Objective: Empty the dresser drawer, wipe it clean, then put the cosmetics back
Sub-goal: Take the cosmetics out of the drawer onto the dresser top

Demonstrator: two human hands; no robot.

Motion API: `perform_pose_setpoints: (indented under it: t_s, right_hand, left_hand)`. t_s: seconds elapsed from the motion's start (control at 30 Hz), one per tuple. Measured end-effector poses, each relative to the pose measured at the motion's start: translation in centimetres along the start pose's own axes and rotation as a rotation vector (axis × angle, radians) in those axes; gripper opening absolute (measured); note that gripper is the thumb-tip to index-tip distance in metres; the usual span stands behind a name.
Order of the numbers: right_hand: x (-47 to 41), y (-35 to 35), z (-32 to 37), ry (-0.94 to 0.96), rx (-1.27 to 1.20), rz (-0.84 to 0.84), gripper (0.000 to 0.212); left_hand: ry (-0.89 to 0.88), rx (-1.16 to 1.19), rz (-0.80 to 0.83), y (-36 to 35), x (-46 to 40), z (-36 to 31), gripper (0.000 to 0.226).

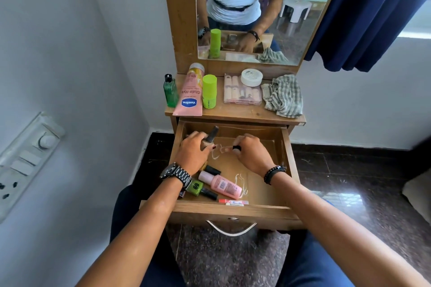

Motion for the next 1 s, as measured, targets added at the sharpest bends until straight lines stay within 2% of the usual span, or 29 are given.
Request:
perform_pose_setpoints:
  t_s: [0.2,0.37,0.53,0.7,0.9,1.0]
  right_hand:
    - [1.6,6.0,0.5,0.112,-0.128,-0.178,0.012]
    - [-0.5,8.6,-0.5,0.070,-0.116,-0.347,0.017]
    - [-3.0,8.3,-1.3,0.060,-0.032,-0.373,0.018]
    - [-4.3,7.2,-1.5,0.028,0.118,-0.441,0.021]
    - [-4.6,6.7,-1.5,-0.006,0.005,-0.497,0.018]
    - [-3.9,6.4,-1.7,-0.017,-0.134,-0.517,0.025]
  left_hand:
    - [-0.004,0.150,-0.046,0.7,-0.3,-2.4,0.022]
    - [-0.051,0.274,-0.119,1.8,-1.5,-5.5,0.025]
    - [-0.122,0.279,-0.129,2.2,-3.5,-7.7,0.031]
    - [-0.135,0.262,-0.159,1.7,-5.8,-8.2,0.025]
    - [-0.083,0.263,-0.183,1.3,-9.0,-9.6,0.026]
    - [-0.052,0.289,-0.192,1.0,-11.0,-10.1,0.030]
Point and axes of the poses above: each hand's wrist, its own x-axis away from the middle knuckle, its own y-axis out of the back of the hand, z = x × y, the point moved 2 cm from there along -x, towards the middle knuckle, and after that the axes turned 5 degrees about -y, right-handed, at the moved point
